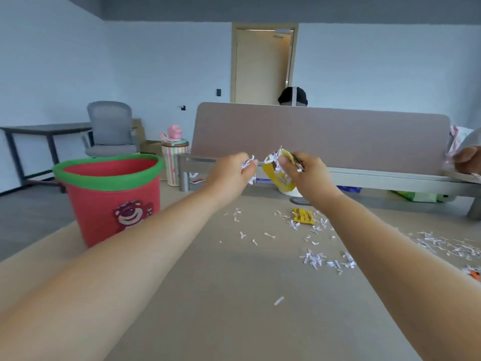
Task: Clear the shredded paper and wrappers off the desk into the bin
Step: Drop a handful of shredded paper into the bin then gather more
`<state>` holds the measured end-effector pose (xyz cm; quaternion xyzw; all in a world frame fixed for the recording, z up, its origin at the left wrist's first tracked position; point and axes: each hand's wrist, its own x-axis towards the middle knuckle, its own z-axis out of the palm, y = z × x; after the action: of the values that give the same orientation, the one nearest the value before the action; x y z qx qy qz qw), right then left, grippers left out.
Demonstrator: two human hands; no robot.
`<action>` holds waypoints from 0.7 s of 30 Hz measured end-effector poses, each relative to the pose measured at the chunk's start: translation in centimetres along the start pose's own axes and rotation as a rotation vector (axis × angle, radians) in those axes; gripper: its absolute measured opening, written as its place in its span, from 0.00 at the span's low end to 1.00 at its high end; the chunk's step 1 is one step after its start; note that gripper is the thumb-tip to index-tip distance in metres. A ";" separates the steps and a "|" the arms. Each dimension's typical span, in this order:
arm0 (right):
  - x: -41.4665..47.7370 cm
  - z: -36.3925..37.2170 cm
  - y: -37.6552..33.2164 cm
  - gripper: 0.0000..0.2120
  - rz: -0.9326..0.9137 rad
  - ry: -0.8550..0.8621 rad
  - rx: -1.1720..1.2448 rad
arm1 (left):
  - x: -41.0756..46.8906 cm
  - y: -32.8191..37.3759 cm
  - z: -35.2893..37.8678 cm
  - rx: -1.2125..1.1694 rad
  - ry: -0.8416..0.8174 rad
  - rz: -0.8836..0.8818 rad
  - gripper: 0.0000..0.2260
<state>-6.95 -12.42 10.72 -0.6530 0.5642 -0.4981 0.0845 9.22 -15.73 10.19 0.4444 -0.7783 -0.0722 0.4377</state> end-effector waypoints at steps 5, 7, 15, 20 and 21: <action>3.1 5.8 -6.7 0.13 -0.146 -0.062 0.136 | 1.1 -3.9 -9.3 0.109 0.189 0.002 0.20; 4.1 8.0 -8.9 0.14 -0.183 -0.087 0.178 | 1.5 -5.8 -12.7 0.141 0.231 -0.057 0.20; 6.2 14.8 -12.6 0.17 -0.238 -0.169 0.268 | 1.6 -14.0 -16.8 0.285 -0.060 -0.312 0.15; 6.9 16.5 -12.6 0.14 -0.260 -0.173 0.279 | 2.2 -14.6 -17.6 0.357 -0.389 -0.362 0.13; 7.0 16.7 -12.5 0.14 -0.262 -0.170 0.276 | 2.1 -14.7 -17.8 0.359 -0.432 -0.374 0.14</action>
<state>12.72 -21.35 14.90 -0.7427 0.3915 -0.5206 0.1550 31.24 -21.18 14.90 0.6238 -0.7585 -0.1056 0.1565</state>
